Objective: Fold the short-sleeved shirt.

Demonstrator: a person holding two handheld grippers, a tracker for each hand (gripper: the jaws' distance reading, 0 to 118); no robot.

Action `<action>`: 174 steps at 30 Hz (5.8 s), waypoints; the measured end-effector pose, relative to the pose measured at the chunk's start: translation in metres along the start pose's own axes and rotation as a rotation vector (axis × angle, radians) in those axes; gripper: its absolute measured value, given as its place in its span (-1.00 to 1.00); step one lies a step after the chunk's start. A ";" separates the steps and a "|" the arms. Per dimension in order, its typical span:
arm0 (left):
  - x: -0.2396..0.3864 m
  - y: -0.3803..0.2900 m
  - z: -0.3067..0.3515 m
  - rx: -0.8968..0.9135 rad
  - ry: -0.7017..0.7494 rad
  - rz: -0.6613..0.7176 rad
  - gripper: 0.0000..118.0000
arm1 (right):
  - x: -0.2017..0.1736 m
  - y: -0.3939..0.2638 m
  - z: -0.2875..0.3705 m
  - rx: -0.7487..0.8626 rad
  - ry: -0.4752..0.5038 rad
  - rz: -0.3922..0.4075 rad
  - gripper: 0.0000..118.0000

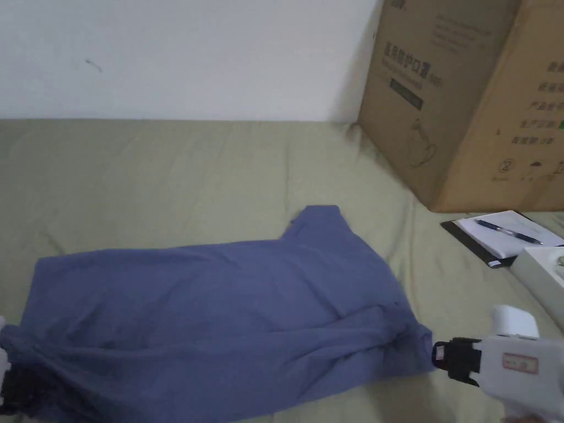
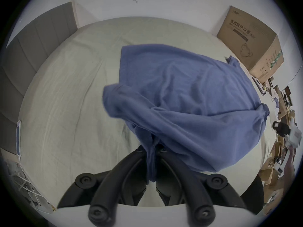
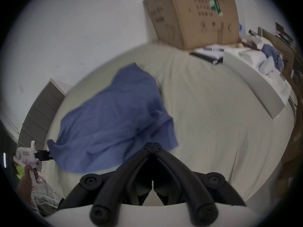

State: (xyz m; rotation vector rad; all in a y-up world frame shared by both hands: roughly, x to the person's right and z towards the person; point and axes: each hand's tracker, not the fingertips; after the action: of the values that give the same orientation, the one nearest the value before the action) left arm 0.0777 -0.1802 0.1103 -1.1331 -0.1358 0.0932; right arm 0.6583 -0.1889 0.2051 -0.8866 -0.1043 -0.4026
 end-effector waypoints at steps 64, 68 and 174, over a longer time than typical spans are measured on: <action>-0.069 -0.109 0.094 0.225 -0.021 0.117 0.99 | 0.018 -0.024 0.063 -0.162 -0.106 0.096 0.83; -0.055 -0.098 0.127 0.331 -0.133 0.136 0.99 | -0.039 -0.026 0.098 -0.081 -0.009 0.132 0.82; -0.045 -0.095 0.013 0.128 -0.093 -0.055 -1.00 | 0.040 -0.058 -0.007 -0.080 -0.090 -0.009 -1.00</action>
State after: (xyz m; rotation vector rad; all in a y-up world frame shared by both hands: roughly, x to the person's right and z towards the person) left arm 0.0320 -0.2151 0.1996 -0.9970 -0.2403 0.1038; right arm 0.6725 -0.2391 0.2531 -0.9835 -0.1760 -0.3769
